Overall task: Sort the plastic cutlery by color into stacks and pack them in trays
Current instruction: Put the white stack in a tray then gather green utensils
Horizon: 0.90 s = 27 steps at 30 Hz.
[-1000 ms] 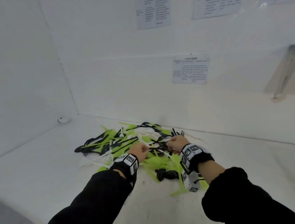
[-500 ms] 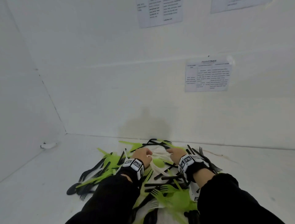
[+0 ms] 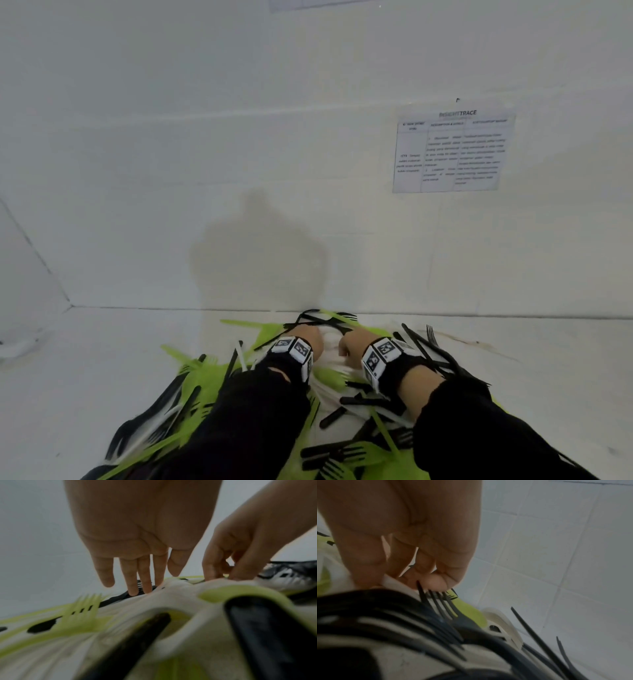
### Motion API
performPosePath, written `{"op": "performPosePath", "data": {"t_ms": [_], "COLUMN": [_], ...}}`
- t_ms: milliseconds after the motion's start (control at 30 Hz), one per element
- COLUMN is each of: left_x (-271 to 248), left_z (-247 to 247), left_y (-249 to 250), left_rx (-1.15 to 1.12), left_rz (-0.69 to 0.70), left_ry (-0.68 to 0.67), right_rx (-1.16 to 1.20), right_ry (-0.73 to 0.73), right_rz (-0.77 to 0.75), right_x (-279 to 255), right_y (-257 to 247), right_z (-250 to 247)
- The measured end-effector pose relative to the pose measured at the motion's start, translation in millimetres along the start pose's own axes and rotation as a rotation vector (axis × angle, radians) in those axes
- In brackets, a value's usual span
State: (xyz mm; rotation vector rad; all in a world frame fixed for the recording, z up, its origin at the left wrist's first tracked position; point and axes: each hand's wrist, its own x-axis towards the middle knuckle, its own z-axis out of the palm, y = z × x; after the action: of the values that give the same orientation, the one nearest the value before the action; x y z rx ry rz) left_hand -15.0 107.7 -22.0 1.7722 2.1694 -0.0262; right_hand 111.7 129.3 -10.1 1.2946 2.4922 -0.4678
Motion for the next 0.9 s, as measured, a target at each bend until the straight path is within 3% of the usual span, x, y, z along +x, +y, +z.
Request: {"op": "performPosePath", "data": {"t_ms": [333,467,600,767,900], "left_x": [10.4,4.1,0.2,1.1,-0.3], "left_z": [-2.6,-3.5,-1.9,-0.1,0.2], "left_y": [-5.3,-1.3,-1.1,-1.8,3.0], "left_rx": [0.117,0.148,0.048,0.113,0.182], "left_rz": [0.006,0.019,0.058,0.069,0.052], "left_ry": [-0.044,0.036,0.207,0.048,0.025], "right_rx": [0.114,0.199,0.393,0.586,0.743], "right_ry": [0.150,0.271,0.404,0.552,0.603], "right_rz": [0.070,0.077,0.050,0.003,-0.012], "right_x": [-9.7,-14.1,-16.0,-22.0,-25.1], "right_y": [23.3,29.3,32.5,28.4,25.9], "right_z": [0.9,-2.2,-8.8,-19.8,-24.3]}}
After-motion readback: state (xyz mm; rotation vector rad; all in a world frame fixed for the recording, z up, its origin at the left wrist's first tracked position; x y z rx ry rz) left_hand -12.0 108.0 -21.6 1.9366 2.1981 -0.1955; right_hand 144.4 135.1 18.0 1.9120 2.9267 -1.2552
